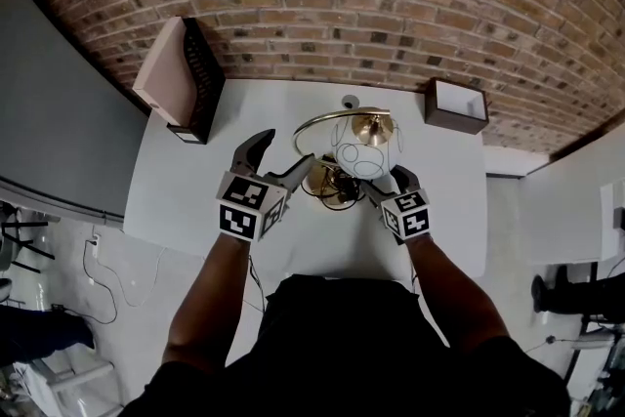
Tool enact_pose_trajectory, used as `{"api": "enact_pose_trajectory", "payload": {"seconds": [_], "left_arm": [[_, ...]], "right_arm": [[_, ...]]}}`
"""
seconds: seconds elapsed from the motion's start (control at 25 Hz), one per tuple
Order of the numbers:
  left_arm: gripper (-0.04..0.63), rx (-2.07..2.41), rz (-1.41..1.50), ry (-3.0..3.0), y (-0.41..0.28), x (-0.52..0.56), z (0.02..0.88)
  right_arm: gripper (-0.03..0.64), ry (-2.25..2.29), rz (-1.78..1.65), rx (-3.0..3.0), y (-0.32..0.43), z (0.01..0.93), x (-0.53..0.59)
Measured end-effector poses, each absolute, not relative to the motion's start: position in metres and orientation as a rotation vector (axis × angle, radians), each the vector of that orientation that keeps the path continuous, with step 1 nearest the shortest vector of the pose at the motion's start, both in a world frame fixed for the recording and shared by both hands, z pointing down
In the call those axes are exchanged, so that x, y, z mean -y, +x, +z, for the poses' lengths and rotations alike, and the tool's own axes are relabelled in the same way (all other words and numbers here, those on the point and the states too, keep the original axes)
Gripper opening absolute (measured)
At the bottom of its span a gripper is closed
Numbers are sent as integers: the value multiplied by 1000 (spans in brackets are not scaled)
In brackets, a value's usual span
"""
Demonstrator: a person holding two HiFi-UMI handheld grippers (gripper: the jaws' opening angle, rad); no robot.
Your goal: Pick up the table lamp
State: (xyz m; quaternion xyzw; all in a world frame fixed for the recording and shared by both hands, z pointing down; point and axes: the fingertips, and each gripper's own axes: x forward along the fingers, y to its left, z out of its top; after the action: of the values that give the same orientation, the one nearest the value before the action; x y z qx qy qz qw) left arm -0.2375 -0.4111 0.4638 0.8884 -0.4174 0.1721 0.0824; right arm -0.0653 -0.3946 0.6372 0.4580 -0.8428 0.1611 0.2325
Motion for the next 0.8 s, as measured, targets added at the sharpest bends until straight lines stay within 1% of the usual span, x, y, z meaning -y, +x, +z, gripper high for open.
{"api": "enact_pose_trajectory", "payload": {"seconds": [0.6, 0.8], "left_arm": [[341, 1202, 566, 2685, -222, 427, 466], [264, 1205, 559, 2701, -218, 428, 462]], "right_arm": [[261, 1185, 456, 2279, -88, 672, 410], [240, 1178, 470, 2276, -92, 677, 412]]}}
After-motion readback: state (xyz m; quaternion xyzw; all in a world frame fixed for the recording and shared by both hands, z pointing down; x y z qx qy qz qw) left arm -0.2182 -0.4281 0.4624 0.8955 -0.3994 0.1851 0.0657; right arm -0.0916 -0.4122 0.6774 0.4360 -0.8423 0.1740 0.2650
